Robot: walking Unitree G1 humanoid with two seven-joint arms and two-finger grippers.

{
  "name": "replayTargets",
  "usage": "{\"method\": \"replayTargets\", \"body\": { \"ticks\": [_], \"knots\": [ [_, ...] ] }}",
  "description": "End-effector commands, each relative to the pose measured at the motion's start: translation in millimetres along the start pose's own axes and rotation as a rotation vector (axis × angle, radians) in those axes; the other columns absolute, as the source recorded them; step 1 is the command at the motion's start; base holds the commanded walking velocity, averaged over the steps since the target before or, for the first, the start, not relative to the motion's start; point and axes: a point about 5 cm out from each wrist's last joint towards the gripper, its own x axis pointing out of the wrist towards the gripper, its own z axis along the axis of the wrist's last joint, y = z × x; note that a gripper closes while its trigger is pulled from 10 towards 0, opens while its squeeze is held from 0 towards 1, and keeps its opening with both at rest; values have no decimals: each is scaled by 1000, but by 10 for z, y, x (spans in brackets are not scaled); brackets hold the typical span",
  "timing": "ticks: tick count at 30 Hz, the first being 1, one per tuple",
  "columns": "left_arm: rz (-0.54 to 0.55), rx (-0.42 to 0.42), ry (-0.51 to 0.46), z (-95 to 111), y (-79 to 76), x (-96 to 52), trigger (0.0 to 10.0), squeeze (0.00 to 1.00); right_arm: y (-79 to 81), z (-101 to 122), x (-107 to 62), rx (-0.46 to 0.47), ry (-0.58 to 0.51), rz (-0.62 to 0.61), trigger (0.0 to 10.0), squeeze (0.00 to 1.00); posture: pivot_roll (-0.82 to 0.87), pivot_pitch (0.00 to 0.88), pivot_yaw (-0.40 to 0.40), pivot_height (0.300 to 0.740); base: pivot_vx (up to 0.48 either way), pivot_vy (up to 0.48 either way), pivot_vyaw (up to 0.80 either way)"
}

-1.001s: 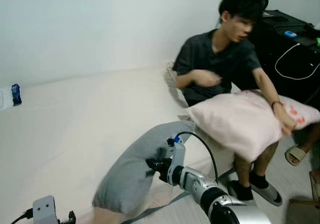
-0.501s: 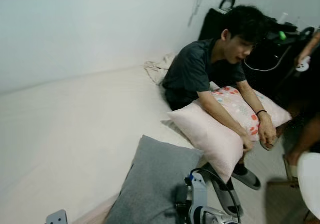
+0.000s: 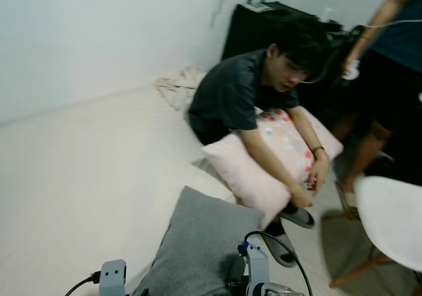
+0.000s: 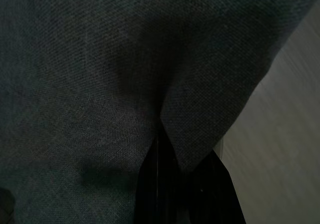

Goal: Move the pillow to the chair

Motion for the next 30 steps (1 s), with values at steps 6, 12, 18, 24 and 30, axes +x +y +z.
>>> {"method": "replayTargets", "body": {
  "ticks": [6, 12, 18, 24, 30],
  "knots": [
    [-20, -11, 36, -89, -31, -20, 10000, 0, -207, -73, -73, -25, 32, -101, 10000, 0, 133, 23, -145, 740, 0, 0, -506],
    [-26, 11, 40, -86, -26, -20, 10000, 0, -186, -110, -65, -28, 40, -97, 10000, 0, 130, 27, -139, 740, 0, 0, -505],
    [-22, 10, 40, -87, -15, -22, 10000, 0, -202, -132, -72, -30, 45, -103, 10000, 0, 127, 31, -136, 740, 0, 0, -506],
    [-8, 15, 35, -81, -1, -23, 10000, 0, -192, -110, -67, -32, 21, -99, 10000, 0, 128, 33, -139, 740, 0, -50, -175],
    [-7, 11, 38, -83, -9, -20, 10000, 0, -198, -100, -69, -31, 16, -104, 10000, 0, 127, 32, -143, 740, 0, -406, 0]
  ]
}}
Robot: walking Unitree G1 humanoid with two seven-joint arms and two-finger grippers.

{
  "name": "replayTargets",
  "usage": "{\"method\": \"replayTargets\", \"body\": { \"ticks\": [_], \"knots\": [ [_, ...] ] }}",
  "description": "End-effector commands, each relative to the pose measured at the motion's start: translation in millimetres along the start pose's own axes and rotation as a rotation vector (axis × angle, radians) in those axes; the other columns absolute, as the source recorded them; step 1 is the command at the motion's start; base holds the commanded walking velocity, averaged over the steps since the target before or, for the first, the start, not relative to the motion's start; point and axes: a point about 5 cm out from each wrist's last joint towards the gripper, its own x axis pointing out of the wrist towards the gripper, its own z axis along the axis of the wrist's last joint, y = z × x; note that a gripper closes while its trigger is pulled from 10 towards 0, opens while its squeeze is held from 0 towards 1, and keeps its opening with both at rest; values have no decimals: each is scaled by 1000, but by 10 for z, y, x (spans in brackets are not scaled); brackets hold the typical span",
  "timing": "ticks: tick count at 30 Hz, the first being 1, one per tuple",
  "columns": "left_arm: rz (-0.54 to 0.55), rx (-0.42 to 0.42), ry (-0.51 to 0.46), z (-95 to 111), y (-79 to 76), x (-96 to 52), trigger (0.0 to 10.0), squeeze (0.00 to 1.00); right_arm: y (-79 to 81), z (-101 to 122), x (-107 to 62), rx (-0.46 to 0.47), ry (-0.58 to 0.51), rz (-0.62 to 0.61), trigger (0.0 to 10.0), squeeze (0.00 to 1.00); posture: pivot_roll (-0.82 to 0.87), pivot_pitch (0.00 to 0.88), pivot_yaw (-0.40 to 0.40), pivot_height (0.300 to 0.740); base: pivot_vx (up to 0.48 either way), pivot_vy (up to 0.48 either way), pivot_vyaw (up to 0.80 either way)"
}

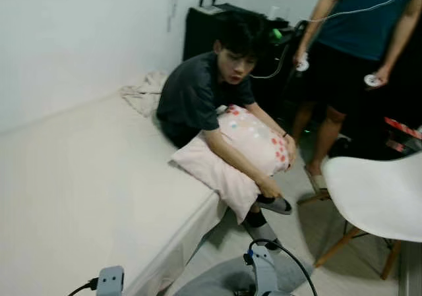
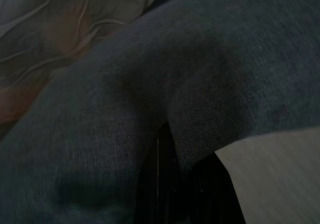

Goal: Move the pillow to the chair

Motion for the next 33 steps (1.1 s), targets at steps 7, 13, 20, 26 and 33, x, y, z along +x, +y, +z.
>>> {"method": "replayTargets", "body": {
  "ticks": [7, 13, 20, 26, 33],
  "knots": [
    [-30, 4, 8, 15, -95, 24, 10000, 0, -100, 30, -30, -10, -9, -35, 10000, 0, 122, 32, -142, 740, 0, -458, 0],
    [-27, -8, 8, 16, -95, 25, 10000, 0, -103, 28, -31, -13, -3, -36, 10000, 0, 124, 33, -143, 740, 0, -347, -104],
    [-24, -18, 8, 21, -87, 27, 10000, 0, -98, 35, -30, -20, 1, -32, 10000, 0, 128, 33, -144, 740, 0, 0, -603],
    [-28, -16, 6, 34, -88, 31, 10000, 0, -95, 45, -28, -17, -1, -33, 10000, 0, 127, 33, -144, 740, 0, 0, -598],
    [-34, -14, 4, 47, -96, 36, 10000, 0, -99, 51, -29, -22, -1, -36, 10000, 0, 127, 31, -145, 740, 0, 0, -602]
  ]
}}
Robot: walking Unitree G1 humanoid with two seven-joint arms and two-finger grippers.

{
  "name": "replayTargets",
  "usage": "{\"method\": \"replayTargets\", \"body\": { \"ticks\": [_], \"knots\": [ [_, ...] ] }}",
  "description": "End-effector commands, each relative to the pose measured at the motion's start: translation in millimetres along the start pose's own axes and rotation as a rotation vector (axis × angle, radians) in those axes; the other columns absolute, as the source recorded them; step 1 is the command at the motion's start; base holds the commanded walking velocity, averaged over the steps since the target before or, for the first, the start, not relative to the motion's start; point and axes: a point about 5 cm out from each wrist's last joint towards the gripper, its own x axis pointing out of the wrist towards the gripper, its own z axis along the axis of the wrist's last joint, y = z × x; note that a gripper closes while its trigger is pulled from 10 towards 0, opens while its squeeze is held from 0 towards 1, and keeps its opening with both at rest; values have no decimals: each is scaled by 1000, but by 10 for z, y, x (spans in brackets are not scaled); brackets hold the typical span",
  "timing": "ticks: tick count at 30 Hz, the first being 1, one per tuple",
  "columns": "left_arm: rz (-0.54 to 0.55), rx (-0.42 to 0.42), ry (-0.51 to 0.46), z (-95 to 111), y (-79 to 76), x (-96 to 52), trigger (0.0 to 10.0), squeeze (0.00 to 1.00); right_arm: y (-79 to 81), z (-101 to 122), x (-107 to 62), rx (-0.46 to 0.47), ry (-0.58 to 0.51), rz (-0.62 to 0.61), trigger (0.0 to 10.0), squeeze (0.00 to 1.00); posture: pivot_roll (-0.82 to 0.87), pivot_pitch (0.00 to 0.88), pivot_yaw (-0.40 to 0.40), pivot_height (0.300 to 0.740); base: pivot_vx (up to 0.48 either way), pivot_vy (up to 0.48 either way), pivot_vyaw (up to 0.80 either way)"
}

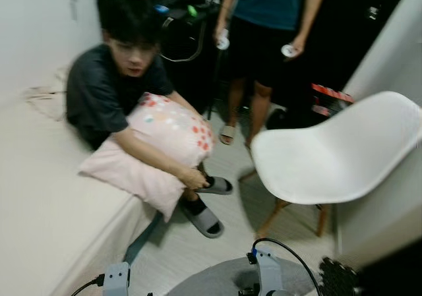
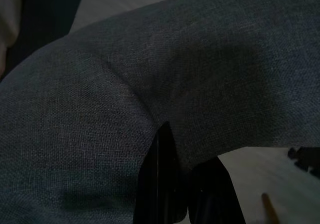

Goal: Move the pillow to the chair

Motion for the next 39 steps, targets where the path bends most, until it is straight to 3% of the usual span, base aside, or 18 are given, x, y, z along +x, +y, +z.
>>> {"method": "replayTargets", "body": {
  "ticks": [1, 9, 18, 39],
  "knots": [
    [-3, 0, 11, -22, 9, -7, 10000, 0, -43, 23, -12, -12, -2, -15, 10000, 0, 127, 31, -145, 740, 0, 0, -600],
    [-1, -3, 13, -19, 12, -5, 10000, 0, -135, 140, -33, 37, -64, -110, 10000, 0, 126, 26, -141, 740, 0, 0, -600],
    [-9, 1, 17, -14, 5, -1, 10000, 0, -153, 234, -40, 19, -79, -135, 10000, 0, 127, 17, -147, 740, 0, 0, -597],
    [-17, 13, 23, -16, -12, 3, 10000, 0, -149, 156, -36, -40, -33, -130, 10000, 0, 127, 5, -148, 740, 0, 0, -599]
  ]
}}
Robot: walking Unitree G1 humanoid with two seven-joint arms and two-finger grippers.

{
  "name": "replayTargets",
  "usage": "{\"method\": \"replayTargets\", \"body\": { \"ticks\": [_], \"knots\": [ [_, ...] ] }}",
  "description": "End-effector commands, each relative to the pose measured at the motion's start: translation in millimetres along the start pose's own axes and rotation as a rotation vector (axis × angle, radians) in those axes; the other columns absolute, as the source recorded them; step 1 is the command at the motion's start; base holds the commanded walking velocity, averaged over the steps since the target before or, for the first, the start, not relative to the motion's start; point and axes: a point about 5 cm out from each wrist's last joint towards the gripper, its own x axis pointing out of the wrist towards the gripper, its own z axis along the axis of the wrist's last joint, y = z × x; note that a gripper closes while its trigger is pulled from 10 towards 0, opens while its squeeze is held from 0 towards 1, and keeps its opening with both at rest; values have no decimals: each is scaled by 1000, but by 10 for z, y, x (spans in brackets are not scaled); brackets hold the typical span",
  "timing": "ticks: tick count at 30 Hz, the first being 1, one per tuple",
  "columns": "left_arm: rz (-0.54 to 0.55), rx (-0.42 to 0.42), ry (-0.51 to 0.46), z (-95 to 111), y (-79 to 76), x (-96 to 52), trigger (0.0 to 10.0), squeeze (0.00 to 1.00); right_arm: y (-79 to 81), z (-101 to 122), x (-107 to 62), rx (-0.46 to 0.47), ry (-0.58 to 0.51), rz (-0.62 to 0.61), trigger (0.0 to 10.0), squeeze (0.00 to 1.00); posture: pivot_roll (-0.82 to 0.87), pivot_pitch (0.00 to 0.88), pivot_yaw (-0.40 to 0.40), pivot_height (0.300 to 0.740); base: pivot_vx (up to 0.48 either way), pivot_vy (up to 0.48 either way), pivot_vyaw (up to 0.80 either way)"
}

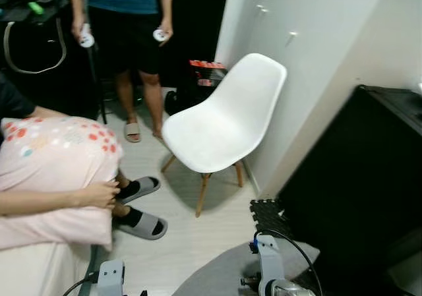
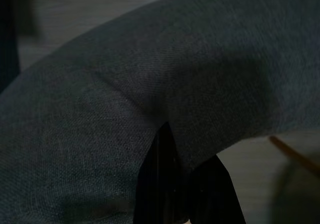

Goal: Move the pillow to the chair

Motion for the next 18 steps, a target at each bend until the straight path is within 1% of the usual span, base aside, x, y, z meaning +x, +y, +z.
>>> {"method": "replayTargets", "body": {
  "ticks": [1, 4, 5, 7, 13, 14, 15, 18],
  "knots": [
    [4, 0, 48, -130, 25, -41, 10000, 0, 20, 29, 4, -37, -6, 6, 10000, 0, 125, 5, -148, 740, 0, 0, -600],
    [4, 0, 48, -130, 25, -41, 10000, 0, 29, 25, 5, -54, -1, 13, 10000, 0, 123, 4, -151, 740, 0, 0, -600],
    [6, -2, 48, -130, 27, -41, 10000, 0, 38, 24, 6, -80, 4, 19, 10000, 0, 119, 5, -157, 740, 0, 0, -600],
    [7, -2, 48, -129, 28, -41, 10000, 0, 42, 23, 7, -92, 7, 22, 10000, 0, 119, 5, -157, 740, 0, 0, -600],
    [33, -21, 40, -108, 37, -33, 10000, 0, 136, -5, 20, -253, 37, 68, 10000, 0, 109, 5, -203, 740, 0, 0, -600],
    [43, -31, 35, -101, 41, -32, 10000, 0, 159, -6, 23, -306, 46, 80, 10000, 0, 105, 4, -225, 740, 0, 0, -600],
    [48, -36, 33, -99, 41, -31, 10000, 0, 168, -3, 24, -334, 49, 87, 10000, 0, 104, 5, -230, 740, 0, 0, -600],
    [58, -55, 26, -98, 40, -31, 10000, 0, 200, 12, 27, -382, 50, 105, 10000, 0, 104, 4, -239, 740, 0, 0, -600]
  ]
}}
